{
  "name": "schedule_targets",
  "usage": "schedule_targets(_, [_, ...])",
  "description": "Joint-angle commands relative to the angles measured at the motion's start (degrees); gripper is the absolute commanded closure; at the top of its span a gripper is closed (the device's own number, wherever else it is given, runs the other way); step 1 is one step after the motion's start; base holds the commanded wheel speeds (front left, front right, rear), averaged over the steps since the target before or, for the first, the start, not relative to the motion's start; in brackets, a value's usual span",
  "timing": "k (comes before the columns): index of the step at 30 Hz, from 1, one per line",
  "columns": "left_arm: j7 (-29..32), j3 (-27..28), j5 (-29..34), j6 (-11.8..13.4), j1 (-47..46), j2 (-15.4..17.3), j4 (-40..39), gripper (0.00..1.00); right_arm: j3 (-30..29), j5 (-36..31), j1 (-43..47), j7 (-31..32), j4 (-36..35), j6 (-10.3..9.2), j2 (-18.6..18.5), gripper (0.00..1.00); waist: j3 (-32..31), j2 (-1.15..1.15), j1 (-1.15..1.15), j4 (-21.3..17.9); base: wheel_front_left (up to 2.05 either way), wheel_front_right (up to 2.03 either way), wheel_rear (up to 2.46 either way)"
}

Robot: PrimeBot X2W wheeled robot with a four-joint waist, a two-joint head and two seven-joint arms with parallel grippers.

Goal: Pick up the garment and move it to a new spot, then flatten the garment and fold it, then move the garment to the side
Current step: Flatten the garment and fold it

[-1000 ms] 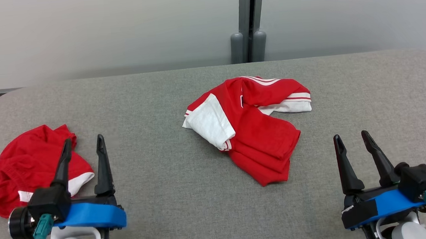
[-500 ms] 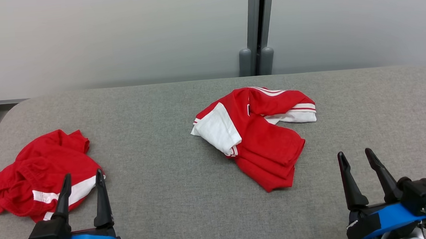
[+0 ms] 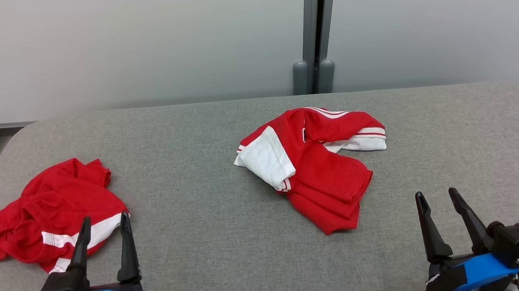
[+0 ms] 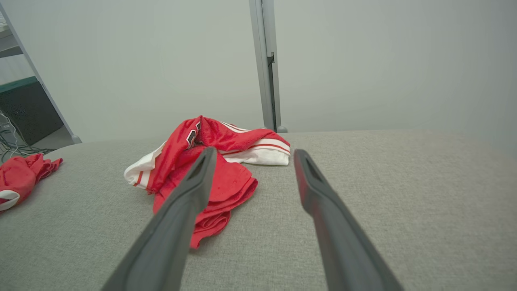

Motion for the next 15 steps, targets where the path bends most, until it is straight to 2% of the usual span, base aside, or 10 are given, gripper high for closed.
schedule_targets(1, [-0.15, 0.43, 0.46, -0.3, 0.19, -0.19, 0.2, 0.0, -0.18, 0.4, 0.83, 0.3, -0.07, 0.03, -0.27, 0.0, 0.0, 0.0, 0.0, 0.07, 0.0, 0.0, 0.0])
schedule_targets(15, [-0.15, 0.85, 1.26, -0.65, 0.07, -0.69, 0.84, 0.0, 0.12, 0.33, 0.65, 0.31, 0.36, 0.03, -0.27, 0.0, -0.12, 0.0, 0.0, 0.3, 0.0, 0.0, 0.0])
